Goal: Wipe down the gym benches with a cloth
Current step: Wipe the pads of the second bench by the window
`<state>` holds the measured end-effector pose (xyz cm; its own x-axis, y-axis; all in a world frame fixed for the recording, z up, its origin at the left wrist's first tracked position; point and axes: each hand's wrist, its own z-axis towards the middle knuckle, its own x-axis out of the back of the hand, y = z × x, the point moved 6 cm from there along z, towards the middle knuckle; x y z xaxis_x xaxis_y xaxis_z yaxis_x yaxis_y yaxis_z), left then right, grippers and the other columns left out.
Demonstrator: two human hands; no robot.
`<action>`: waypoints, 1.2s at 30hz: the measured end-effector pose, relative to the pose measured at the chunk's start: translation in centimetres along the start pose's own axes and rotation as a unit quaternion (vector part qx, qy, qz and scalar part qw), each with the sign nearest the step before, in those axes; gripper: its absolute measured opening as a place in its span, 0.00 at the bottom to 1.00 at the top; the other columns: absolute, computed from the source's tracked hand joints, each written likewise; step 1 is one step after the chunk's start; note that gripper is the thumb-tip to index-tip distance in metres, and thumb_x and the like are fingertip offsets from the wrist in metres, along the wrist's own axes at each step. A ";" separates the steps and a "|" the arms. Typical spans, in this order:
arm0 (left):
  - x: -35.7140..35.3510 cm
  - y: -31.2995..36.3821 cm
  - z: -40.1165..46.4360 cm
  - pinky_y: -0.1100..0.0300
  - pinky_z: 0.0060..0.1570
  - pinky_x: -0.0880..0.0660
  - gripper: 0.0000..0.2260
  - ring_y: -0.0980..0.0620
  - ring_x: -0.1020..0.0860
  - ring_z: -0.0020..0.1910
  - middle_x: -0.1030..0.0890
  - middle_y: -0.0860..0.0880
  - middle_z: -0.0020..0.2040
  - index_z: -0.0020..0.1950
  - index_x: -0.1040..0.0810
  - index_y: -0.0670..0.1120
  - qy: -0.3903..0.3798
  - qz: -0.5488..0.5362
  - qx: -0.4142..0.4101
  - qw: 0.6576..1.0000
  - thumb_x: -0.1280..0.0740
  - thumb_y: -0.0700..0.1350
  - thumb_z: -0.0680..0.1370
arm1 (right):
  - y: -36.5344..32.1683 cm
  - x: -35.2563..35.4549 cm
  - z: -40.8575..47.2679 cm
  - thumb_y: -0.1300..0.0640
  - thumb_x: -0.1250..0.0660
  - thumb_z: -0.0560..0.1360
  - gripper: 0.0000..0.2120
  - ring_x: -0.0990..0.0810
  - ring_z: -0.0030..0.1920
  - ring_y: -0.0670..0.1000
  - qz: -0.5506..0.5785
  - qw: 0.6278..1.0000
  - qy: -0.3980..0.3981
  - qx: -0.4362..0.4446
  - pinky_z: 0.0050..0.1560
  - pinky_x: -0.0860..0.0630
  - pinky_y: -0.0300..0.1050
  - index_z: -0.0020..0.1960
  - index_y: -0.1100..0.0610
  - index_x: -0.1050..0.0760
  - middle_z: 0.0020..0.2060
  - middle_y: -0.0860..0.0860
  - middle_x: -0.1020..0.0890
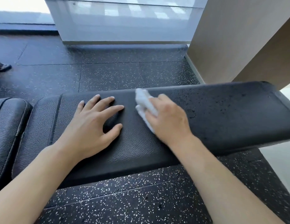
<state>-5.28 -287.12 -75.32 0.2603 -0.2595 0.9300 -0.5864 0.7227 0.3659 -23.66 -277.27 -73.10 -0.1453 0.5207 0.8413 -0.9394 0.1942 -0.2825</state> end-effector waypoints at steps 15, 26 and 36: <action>-0.7 6.0 9.9 0.47 0.73 0.33 0.15 0.47 0.28 0.71 0.27 0.56 0.71 0.68 0.26 0.56 -0.079 0.000 -0.045 0.996 0.34 0.53 0.81 | 7.1 0.4 1.6 0.40 0.44 0.78 0.23 0.20 0.44 0.60 0.026 0.992 -0.040 -0.119 0.39 0.32 0.47 0.65 0.48 0.22 0.42 0.48 0.31; -2.1 5.8 6.9 0.57 0.73 0.32 0.17 0.50 0.25 0.69 0.19 0.52 0.68 0.65 0.19 0.47 0.167 -0.050 0.063 0.983 0.36 0.44 0.77 | 4.7 -2.6 4.0 0.44 0.36 0.81 0.14 0.34 0.37 0.51 0.060 0.989 -0.027 -0.130 0.38 0.37 0.45 0.51 0.54 0.21 0.41 0.49 0.30; -1.2 6.3 6.8 0.52 0.70 0.28 0.16 0.50 0.23 0.65 0.17 0.52 0.63 0.60 0.17 0.45 0.164 -0.077 0.081 0.980 0.33 0.38 0.73 | 3.0 -2.4 3.7 0.43 0.34 0.82 0.16 0.23 0.40 0.58 0.076 0.989 -0.047 -0.115 0.39 0.36 0.46 0.53 0.55 0.19 0.43 0.53 0.25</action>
<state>-14.47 -286.59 -73.90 0.5718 -0.1177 0.8119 -0.6287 0.5729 0.5259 -27.24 -281.02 -74.27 -0.3185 0.4807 0.8170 -0.8102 0.3094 -0.4978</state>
